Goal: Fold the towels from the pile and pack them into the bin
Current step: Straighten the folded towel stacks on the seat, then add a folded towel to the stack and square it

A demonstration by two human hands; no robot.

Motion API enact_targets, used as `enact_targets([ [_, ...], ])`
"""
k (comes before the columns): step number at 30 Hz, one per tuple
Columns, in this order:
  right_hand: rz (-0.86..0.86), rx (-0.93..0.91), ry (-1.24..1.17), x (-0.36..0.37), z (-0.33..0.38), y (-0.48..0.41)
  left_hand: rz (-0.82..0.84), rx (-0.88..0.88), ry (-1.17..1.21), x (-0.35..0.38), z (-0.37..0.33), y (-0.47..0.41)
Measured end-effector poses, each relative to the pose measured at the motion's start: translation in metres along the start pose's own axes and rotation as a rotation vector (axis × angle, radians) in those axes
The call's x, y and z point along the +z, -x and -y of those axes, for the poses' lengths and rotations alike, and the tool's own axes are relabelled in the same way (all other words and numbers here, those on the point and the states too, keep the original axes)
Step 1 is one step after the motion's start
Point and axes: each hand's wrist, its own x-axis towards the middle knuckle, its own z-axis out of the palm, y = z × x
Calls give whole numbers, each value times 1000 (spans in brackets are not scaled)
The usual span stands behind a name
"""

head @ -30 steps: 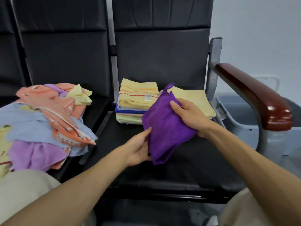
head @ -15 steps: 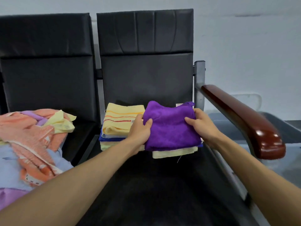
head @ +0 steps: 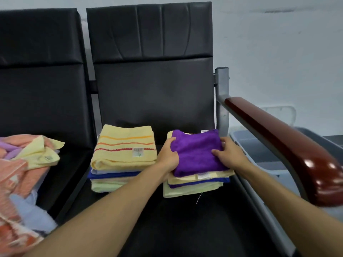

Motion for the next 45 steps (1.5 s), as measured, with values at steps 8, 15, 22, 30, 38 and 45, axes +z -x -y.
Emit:
enact_targets([
  [8, -135, -222, 308, 1, 38, 53, 145, 97, 12, -47, 3, 47],
  [15, 123, -507, 284, 62, 122, 122, 199, 22, 175, -178, 27, 124],
  [22, 365, -660, 182, 155, 224, 164, -269, 60, 367, -280, 84, 166],
  [30, 583, -621, 14, 264, 285, 195, -599, -35, 490, -350, 126, 183],
  [38, 460, -598, -22, 312, 310, 202, -730, -164, 518, -376, 151, 187],
  [45, 350, -647, -325, 288, 318, 191, -596, -157, 739, -360, 135, 183],
])
